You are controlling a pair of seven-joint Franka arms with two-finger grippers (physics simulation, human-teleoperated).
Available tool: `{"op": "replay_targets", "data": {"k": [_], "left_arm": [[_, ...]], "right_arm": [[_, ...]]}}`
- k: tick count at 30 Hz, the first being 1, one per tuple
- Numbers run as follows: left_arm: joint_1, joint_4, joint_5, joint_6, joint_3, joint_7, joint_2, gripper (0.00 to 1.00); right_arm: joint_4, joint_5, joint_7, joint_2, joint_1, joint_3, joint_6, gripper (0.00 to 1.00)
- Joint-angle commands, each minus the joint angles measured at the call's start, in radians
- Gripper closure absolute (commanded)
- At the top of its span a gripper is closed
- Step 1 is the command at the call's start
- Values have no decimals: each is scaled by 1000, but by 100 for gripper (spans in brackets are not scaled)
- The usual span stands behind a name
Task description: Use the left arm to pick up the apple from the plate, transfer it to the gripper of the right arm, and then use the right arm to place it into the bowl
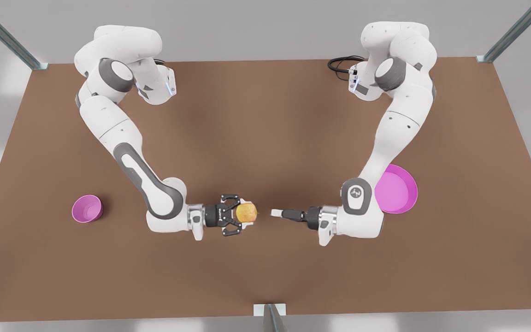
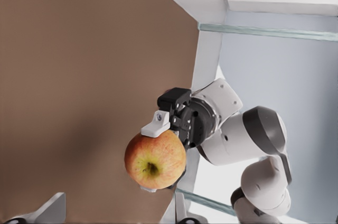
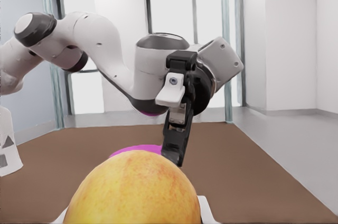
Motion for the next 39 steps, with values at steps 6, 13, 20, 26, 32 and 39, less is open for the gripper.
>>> {"op": "replay_targets", "data": {"k": [6,13,20,26,32,39], "left_arm": [[207,14,932,-723,-8,-300,-344,0],[-242,-386,893,-651,659,-96,-789,0],[-213,-342,905,-656,633,-96,-789,0],[-214,-342,907,-679,630,-102,-789,0],[-213,-342,908,-677,630,-125,-789,0],[-219,-342,908,-690,630,-139,-789,0]], "right_arm": [[-62,-459,107,-106,-99,-43,-104,21],[-27,-1193,215,-238,-209,-107,-455,21],[-58,-1502,-28,-286,-330,-109,-507,21],[-208,-1465,-239,-408,-355,-264,-340,21],[-343,-1301,-471,-500,-307,-471,-139,20],[-326,-1258,-598,-464,-312,-526,-96,19]]}}
